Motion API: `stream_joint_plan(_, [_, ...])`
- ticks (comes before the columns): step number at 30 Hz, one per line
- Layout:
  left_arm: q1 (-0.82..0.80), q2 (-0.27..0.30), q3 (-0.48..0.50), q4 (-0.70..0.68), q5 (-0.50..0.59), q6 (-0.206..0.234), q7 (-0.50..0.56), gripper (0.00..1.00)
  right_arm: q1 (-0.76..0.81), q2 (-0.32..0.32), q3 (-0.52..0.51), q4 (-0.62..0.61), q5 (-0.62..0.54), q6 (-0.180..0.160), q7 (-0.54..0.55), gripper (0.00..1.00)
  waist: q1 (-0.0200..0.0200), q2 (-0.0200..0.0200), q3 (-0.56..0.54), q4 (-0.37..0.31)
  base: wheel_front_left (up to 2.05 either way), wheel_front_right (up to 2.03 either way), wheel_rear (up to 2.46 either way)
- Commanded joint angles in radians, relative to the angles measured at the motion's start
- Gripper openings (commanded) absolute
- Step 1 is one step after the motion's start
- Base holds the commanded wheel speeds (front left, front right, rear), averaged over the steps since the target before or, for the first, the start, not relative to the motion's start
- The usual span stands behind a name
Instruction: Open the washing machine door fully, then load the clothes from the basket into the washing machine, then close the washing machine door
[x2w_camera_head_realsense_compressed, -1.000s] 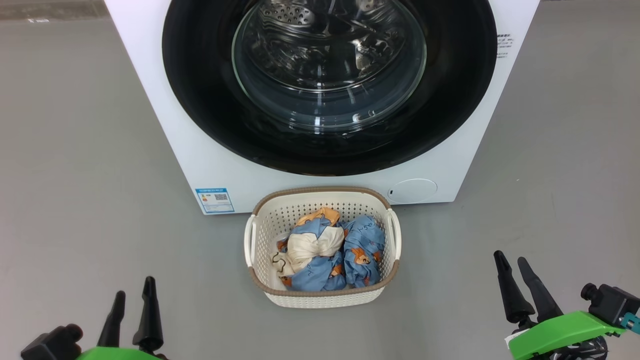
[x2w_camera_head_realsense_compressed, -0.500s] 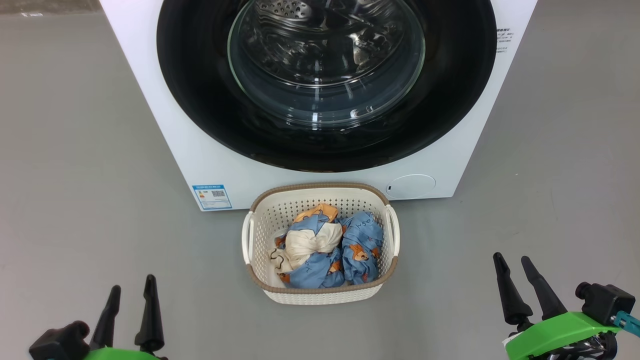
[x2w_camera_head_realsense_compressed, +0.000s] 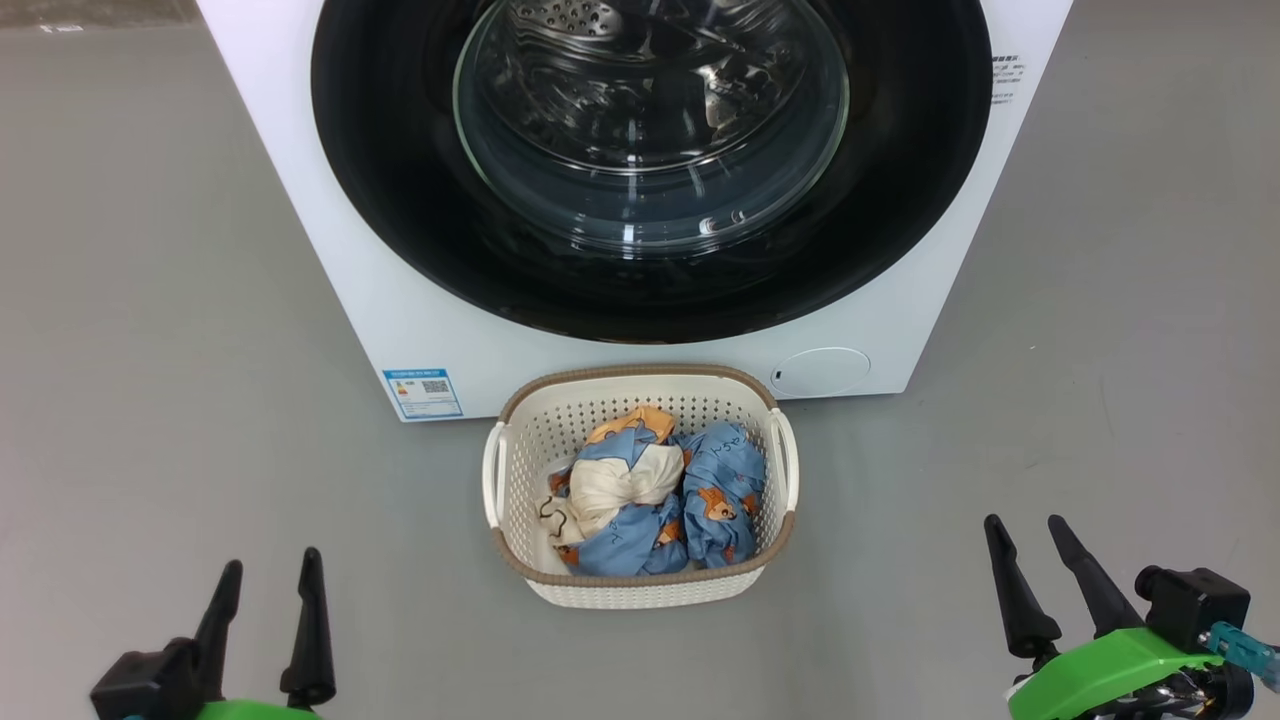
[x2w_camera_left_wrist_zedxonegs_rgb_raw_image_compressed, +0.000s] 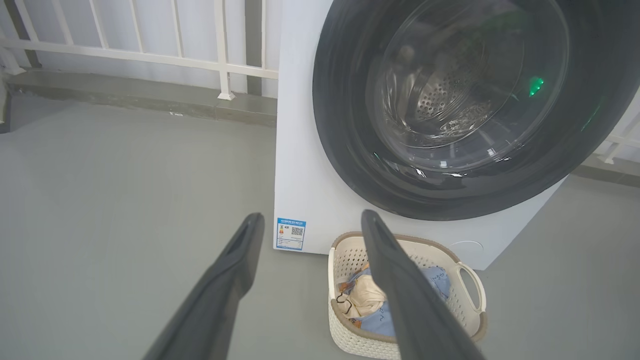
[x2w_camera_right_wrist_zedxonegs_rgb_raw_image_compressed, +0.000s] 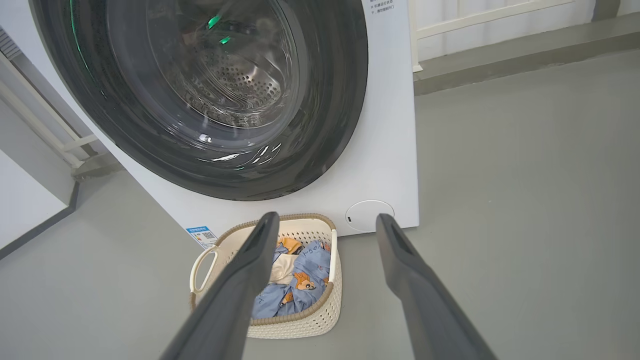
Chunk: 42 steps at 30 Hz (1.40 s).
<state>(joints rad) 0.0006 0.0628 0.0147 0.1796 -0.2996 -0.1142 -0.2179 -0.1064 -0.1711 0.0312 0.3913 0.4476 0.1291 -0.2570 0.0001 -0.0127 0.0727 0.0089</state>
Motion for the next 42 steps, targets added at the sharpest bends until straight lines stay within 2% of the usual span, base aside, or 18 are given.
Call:
stream_joint_plan(1, [-0.028,0.015,0.033,-0.021,0.039,-0.005,-0.015,1.0,-0.028,-0.003,0.006,-0.015,-0.041,0.001,-0.004,1.0,-0.0001,0.0,0.001,0.0,0.0,0.0,0.0])
stream_joint_plan(14, [-0.025,0.024,0.012,-0.004,0.173,-0.016,-0.044,1.0,-0.026,0.027,-0.047,-0.003,-0.228,0.002,-0.005,1.0,-0.0001,0.0,0.004,-0.003,0.0,0.0,0.0])
stream_joint_plan(28, [-0.03,0.026,0.008,0.018,0.164,-0.016,-0.044,1.0,-0.019,0.029,-0.057,-0.011,-0.227,0.002,-0.005,1.0,-0.0001,0.0,0.003,-0.006,0.29,0.06,-0.35])
stream_joint_plan(42, [-0.04,0.026,0.008,0.009,0.166,-0.016,-0.044,1.0,-0.024,0.033,-0.056,-0.02,-0.225,0.002,-0.005,1.0,-0.0001,0.0,0.025,-0.003,1.21,0.89,-2.1])
